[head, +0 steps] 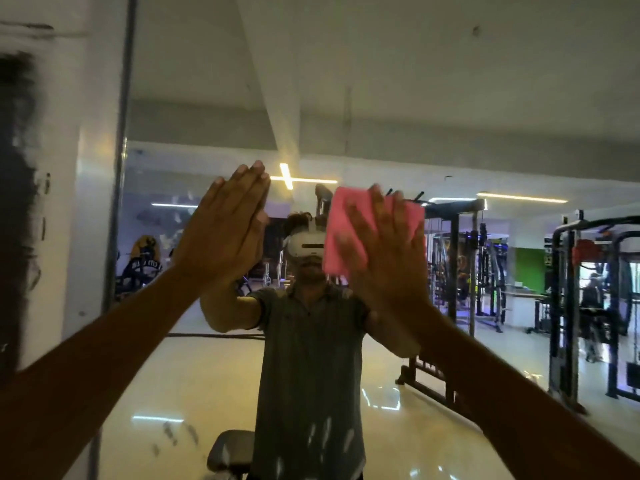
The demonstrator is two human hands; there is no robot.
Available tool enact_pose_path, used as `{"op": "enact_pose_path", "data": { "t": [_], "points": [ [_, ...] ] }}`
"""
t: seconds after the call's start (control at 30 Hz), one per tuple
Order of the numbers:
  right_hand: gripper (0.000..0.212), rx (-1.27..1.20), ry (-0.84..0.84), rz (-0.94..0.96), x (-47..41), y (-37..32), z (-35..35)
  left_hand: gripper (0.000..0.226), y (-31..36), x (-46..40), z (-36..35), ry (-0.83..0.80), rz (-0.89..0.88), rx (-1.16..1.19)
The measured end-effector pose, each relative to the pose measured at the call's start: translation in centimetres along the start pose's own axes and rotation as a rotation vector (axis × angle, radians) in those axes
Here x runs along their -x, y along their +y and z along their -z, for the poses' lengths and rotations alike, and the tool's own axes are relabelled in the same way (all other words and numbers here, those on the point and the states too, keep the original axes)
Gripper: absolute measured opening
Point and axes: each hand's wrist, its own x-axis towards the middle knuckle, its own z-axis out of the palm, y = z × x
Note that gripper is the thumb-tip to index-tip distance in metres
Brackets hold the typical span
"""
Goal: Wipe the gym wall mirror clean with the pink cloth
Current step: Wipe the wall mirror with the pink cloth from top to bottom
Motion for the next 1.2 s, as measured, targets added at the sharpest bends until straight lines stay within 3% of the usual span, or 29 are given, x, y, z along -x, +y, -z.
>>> {"op": "enact_pose_path", "data": {
  "t": [0.1,0.2,0.3,0.4,0.5,0.6,0.67,0.77,0.83,0.87,0.93,1.0,1.07,1.13,1.2],
  "points": [
    [0.098,0.062,0.053,-0.161,-7.7,-2.5,1.2,0.062,-0.1,-0.2,0.1,0.015,-0.019,0.063],
    [0.082,-0.014,0.068,0.022,-7.2,-8.0,1.2,0.063,-1.7,-0.8,0.6,0.052,0.102,0.038],
    [0.075,-0.089,0.02,0.123,-1.8,-6.7,0.3,0.062,-4.6,-1.1,1.0,0.047,0.069,0.016],
    [0.077,-0.032,0.095,-0.091,-6.3,-5.1,1.2,0.063,-6.8,-0.8,1.3,-0.006,-0.012,0.004],
    [0.085,-0.003,0.11,-0.231,-12.9,-10.6,2.8,0.066,-8.5,-1.4,2.7,0.0,0.033,0.017],
    [0.078,0.067,0.052,0.093,-9.0,-14.3,1.2,0.076,-11.6,-1.5,4.4,0.02,0.03,-0.019],
    [0.073,0.02,0.003,0.17,-4.9,-12.3,0.5,0.077,-13.3,-1.0,4.9,-0.022,-0.038,-0.035],
    [0.078,0.071,0.081,-0.134,-8.9,-9.6,1.2,0.065,-14.5,-0.3,5.0,-0.033,-0.073,-0.063],
    [0.084,0.077,0.101,-0.27,-13.2,-13.5,2.2,0.064,-14.6,0.0,4.9,-0.03,-0.081,-0.103],
    [0.085,0.086,0.09,-0.236,-13.6,-16.5,2.1,0.064,-14.9,0.1,5.0,-0.028,-0.084,-0.124],
    [0.082,0.093,0.043,0.01,-10.9,-21.3,1.4,0.065,-15.7,0.5,5.2,-0.008,-0.088,-0.183],
    [0.073,0.063,-0.007,0.18,-5.8,-21.7,0.8,0.065,-16.6,1.4,5.4,-0.006,-0.111,-0.202],
    [0.072,0.077,0.001,0.1,-5.0,-19.2,0.5,0.066,-17.8,2.3,5.6,0.018,-0.123,-0.184],
    [0.075,0.086,0.061,-0.104,-9.2,-17.9,1.0,0.064,-18.6,2.7,6.1,0.049,-0.094,-0.147],
    [0.077,0.118,0.077,-0.213,-13.6,-20.8,2.1,0.062,-19.6,3.0,6.1,0.109,-0.123,-0.104]
  ]
}}
